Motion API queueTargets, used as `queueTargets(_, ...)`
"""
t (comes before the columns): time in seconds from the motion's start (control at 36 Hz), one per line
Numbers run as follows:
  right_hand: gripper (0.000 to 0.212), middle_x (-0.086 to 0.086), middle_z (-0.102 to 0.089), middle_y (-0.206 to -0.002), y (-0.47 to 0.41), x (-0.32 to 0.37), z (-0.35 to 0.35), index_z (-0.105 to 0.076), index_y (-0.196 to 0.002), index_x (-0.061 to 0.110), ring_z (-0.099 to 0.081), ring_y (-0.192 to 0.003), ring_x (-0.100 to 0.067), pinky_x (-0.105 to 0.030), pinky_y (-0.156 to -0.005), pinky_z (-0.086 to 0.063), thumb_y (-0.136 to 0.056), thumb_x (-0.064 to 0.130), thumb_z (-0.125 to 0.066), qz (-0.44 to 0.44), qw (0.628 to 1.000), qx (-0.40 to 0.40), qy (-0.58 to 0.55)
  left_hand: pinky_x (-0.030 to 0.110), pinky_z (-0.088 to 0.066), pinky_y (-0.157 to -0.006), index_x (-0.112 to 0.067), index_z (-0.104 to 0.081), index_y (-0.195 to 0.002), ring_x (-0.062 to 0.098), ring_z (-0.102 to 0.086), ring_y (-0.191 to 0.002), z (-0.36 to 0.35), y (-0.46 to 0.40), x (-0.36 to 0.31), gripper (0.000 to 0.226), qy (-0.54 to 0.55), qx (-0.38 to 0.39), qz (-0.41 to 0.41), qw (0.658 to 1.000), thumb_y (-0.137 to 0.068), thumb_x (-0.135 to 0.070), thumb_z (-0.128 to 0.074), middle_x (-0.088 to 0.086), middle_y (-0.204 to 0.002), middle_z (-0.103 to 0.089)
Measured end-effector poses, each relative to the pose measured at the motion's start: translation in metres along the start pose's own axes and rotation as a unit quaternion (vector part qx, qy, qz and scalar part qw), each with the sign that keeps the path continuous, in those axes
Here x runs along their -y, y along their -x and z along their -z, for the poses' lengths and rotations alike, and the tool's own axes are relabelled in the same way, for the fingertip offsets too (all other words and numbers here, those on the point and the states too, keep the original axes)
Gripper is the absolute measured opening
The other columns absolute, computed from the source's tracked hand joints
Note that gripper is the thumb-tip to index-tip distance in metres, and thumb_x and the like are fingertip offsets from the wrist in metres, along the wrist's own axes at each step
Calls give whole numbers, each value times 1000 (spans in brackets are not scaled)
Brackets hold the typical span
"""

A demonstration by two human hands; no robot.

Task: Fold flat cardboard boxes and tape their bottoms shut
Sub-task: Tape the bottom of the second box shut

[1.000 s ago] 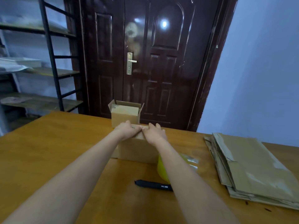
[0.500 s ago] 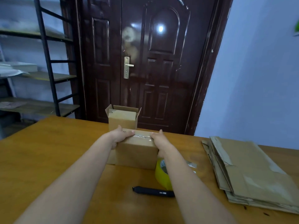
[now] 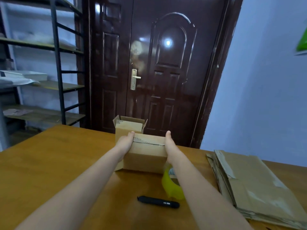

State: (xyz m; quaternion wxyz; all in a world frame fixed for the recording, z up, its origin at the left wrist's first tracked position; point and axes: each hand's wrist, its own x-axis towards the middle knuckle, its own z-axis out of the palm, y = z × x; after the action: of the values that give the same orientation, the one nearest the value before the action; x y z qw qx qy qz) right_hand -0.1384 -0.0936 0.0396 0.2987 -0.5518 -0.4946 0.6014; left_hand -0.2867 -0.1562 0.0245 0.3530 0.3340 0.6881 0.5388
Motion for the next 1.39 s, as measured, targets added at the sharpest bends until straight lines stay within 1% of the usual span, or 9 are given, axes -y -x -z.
queueTargets(0.22, 95, -9, -50, -139, -6, 35, 17, -44, -139, 18, -50, -123, -33, -51, -104, -40, -73, 83, -22, 93, 995, -14, -42, 33, -42, -69, -12, -58, -93, 14, -49, -71, 0, 26, -44, 48, -104, -131, -142, 976, -101, -44, -23, -2, -76, -52)
queueTargets(0.31, 74, -8, -63, -119, 31, 57, 23, -54, -123, 17, -61, -106, -29, -47, -96, -49, -85, 74, -25, 126, 991, -1, -51, 35, -44, -78, -14, -61, -87, 19, -55, -81, 2, 30, -58, 53, -105, -158, -228, 955, -99, -48, -22, 0, -80, -58)
queueTargets(0.42, 45, -1, -64, -105, 52, 76, 37, -60, -116, 22, -63, -96, -23, -43, -87, -53, -95, 55, -38, 183, 977, 16, -106, 39, -40, -102, -21, -53, -131, 14, -47, -112, 4, 32, -72, 51, -34, -132, -299, 944, -96, -53, -33, -6, -124, -45)
queueTargets(0.53, 27, 8, -56, -95, 65, 85, 53, -58, -122, 21, -49, -79, -4, -20, -58, -36, -97, 27, -50, 229, 963, -23, -143, 24, -29, -102, -22, -36, -145, 7, -37, -115, 0, 39, -91, 50, 19, -57, -348, 936, -98, -38, -43, -6, -121, -33)
queueTargets(0.72, 65, 0, -55, -128, 36, 75, 75, -40, -141, 14, -53, -116, -17, -37, -101, -45, -84, -17, -44, 295, 936, -50, -185, 12, -41, -95, -19, -36, -145, 7, -46, -117, -12, 24, -99, 64, -16, -24, -385, 922, -88, -5, -62, -7, -125, -48)
queueTargets(0.81, 72, -2, -57, -115, 18, 64, 75, -39, -141, 14, -56, -112, -22, -36, -94, -49, -79, -22, -41, 294, 938, -83, -163, 2, -42, -79, -12, -30, -146, 7, -48, -106, -28, 12, -95, 76, -18, -33, -374, 927, -81, 11, -63, -2, -117, -48)
queueTargets(0.97, 62, -6, -57, -113, -10, 29, 76, -46, -134, 15, -54, -98, -18, -25, -70, -47, -83, -18, -35, 271, 950, -124, -98, 21, -46, -81, -11, -38, -141, 22, -50, -104, -60, -26, -45, 77, -103, -43, -340, 934, -75, 25, -54, -3, -109, -39)
queueTargets(1.11, 57, -9, -50, -124, -41, 0, 83, -39, -135, 12, -48, -103, -22, -30, -77, -40, -85, -14, -39, 208, 972, -107, -26, 24, -47, -82, -19, -27, -149, 20, -42, -127, -75, -46, 2, 82, -177, -1, -275, 945, -80, 16, -55, -1, -143, -36)
queueTargets(1.39, 72, -5, -48, -127, -88, -41, 83, -27, -144, 18, -48, -115, -25, -44, -100, -45, -81, -10, -45, 111, 992, -23, 47, 43, -40, -107, -22, -12, -152, 24, -27, -141, -89, -69, 51, 87, -121, 116, -121, 978, -84, 8, -56, 6, -154, -27)
